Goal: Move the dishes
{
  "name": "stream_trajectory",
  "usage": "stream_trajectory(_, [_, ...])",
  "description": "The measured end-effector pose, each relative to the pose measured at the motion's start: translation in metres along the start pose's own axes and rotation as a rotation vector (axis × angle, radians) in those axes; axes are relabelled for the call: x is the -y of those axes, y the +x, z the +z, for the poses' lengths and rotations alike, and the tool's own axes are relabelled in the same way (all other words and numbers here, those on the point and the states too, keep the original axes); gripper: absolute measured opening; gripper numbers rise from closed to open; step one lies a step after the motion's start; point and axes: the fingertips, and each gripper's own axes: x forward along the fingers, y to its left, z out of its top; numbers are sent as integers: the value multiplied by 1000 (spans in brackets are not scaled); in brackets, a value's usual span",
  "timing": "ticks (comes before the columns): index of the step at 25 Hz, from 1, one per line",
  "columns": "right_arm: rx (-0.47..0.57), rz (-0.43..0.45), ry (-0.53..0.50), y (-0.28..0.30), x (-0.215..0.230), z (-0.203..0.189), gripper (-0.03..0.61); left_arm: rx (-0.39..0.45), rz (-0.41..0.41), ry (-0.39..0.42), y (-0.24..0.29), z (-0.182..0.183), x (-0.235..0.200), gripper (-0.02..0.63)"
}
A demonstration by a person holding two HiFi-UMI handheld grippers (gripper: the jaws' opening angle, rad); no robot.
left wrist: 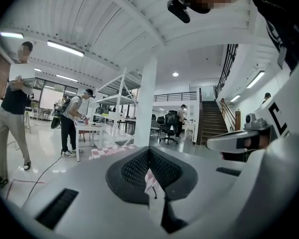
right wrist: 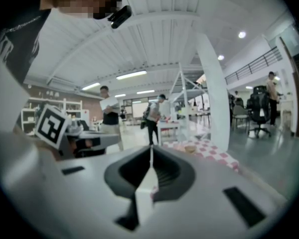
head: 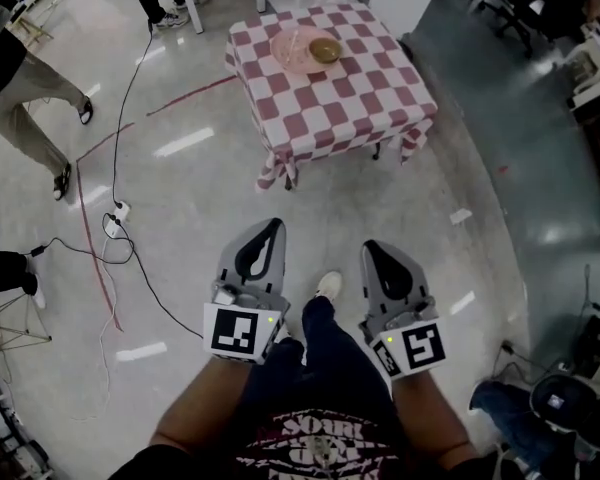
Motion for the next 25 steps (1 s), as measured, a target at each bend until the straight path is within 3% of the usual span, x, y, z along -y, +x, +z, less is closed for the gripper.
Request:
stream_trajectory(8, [-26,36,16,33,43,-6,37,-45,32,-43,52,-19,-8,31])
stream_trajectory(17, [-38,86,28,75,91,1,37,-74,68,-31,109,-17,-14,31])
stream_trajectory(25, [-18,151,34,106,124,21,37,-94,9,-20,158,-8,1,31])
